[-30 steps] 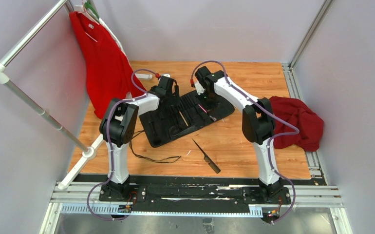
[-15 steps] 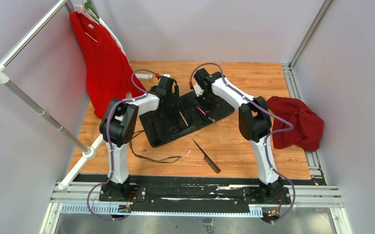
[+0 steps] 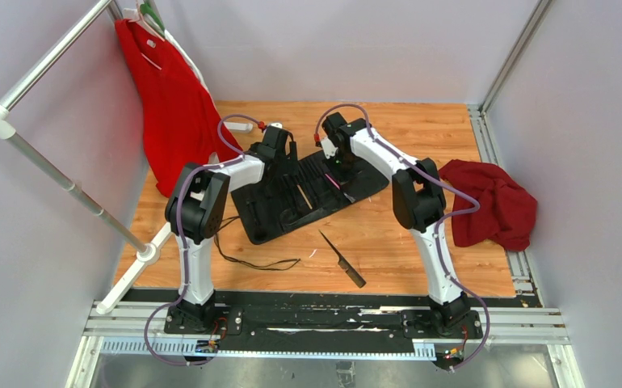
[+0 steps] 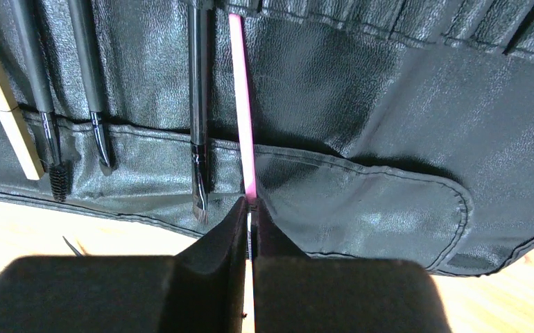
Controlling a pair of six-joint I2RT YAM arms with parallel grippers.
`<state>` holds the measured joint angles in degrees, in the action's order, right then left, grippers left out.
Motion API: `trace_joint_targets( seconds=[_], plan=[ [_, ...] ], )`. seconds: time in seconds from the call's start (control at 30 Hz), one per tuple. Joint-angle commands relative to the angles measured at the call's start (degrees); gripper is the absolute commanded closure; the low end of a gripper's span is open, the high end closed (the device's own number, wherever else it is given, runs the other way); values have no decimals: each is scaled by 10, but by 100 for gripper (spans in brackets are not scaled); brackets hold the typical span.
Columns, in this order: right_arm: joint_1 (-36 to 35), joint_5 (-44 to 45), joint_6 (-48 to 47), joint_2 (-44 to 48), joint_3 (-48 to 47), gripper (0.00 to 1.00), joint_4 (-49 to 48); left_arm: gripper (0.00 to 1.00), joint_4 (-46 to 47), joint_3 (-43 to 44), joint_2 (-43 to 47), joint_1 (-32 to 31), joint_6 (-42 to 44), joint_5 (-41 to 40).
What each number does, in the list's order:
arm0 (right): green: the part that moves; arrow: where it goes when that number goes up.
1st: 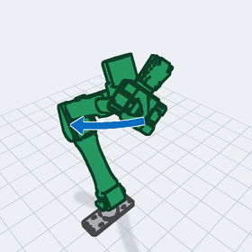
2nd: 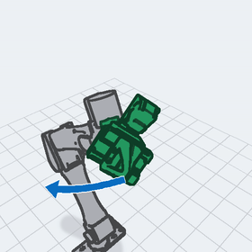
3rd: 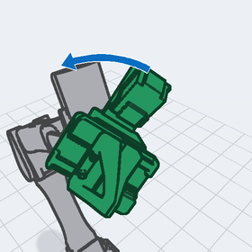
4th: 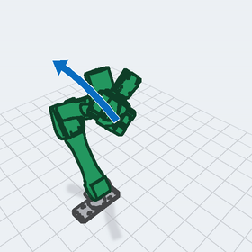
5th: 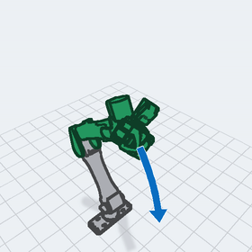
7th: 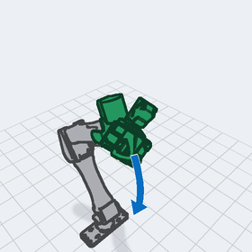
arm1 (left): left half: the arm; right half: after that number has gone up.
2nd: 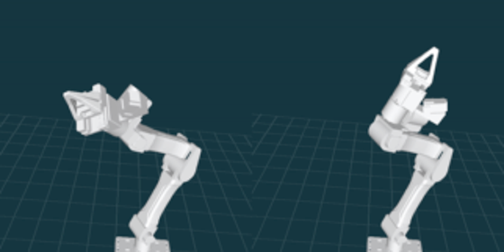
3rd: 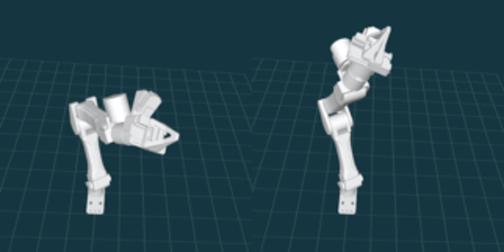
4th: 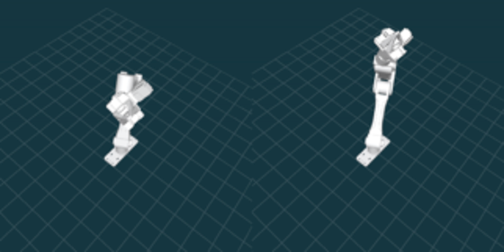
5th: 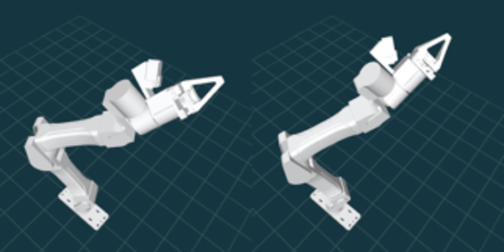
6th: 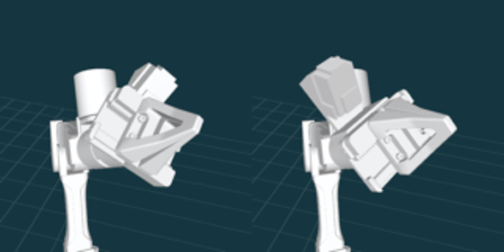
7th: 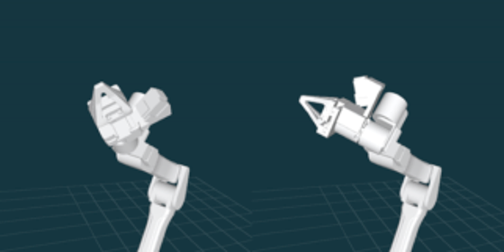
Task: Organize the makeup
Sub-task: Place the makeup brush in the storage box.
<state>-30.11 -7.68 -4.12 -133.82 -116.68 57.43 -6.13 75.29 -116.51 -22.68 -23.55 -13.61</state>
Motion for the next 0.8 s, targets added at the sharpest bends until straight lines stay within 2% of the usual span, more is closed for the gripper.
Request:
trace_joint_targets(
  seconds=[0.0,0.77],
  plan=[
    [9,-11,-2,-13,-23,99,8,6,-41,-27,-30,3,-12,49],
    [11,-19,3,-34,-65,99,-21,7,-39,-29,-30,3,-12,48]
  ],
)
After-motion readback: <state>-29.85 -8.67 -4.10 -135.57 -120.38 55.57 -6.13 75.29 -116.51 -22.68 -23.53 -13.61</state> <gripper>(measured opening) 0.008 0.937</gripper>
